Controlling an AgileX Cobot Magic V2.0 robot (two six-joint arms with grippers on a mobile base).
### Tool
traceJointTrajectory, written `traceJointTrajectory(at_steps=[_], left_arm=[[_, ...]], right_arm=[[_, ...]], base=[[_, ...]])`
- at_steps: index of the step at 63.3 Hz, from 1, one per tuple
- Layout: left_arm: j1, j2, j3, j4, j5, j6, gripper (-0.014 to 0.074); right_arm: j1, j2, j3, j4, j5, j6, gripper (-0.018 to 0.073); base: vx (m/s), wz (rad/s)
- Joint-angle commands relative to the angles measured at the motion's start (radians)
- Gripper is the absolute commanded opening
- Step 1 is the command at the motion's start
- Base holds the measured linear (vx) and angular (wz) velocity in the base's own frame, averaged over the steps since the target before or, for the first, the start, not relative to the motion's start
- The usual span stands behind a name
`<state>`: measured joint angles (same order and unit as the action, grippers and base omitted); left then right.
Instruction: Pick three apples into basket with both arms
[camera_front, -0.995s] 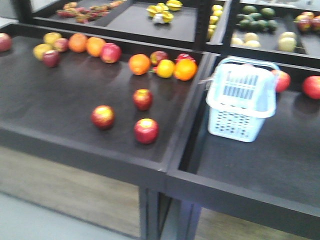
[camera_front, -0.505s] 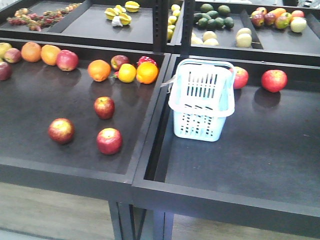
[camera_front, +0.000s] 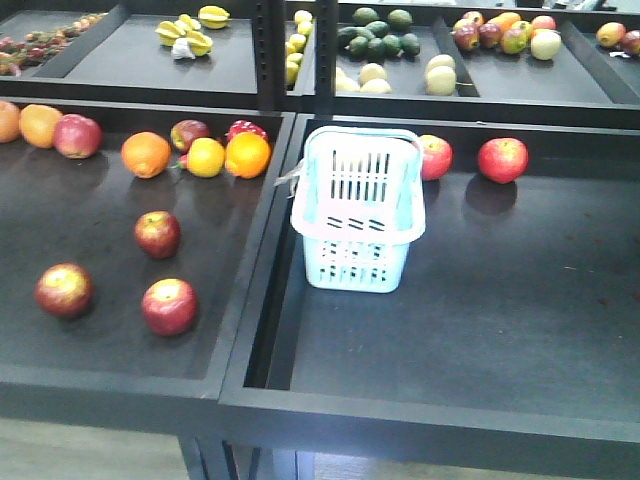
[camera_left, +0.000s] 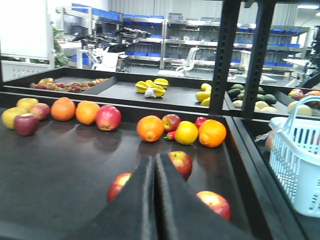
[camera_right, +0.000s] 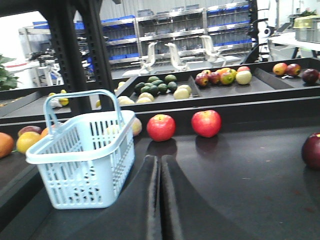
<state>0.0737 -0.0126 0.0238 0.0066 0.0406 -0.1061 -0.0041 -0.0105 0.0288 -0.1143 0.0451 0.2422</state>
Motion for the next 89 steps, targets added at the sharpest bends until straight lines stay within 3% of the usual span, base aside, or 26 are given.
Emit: traceJointTrajectory(at_steps=[1,89], left_arm=[[-0.005,-0.014,0.024,-0.007,-0.08,-0.002,-0.0006],[-0.005,-0.014,0.024,-0.007,-0.08,-0.002,-0.0006]], right_arm=[[-0.005,-0.011,0.014,-0.011,-0.074,-0.005,-0.0001],[-0.005,-0.011,0.014,-0.011,-0.073,-0.005,-0.0001]], base=[[0.09,-0.16],[0.08,-0.1]])
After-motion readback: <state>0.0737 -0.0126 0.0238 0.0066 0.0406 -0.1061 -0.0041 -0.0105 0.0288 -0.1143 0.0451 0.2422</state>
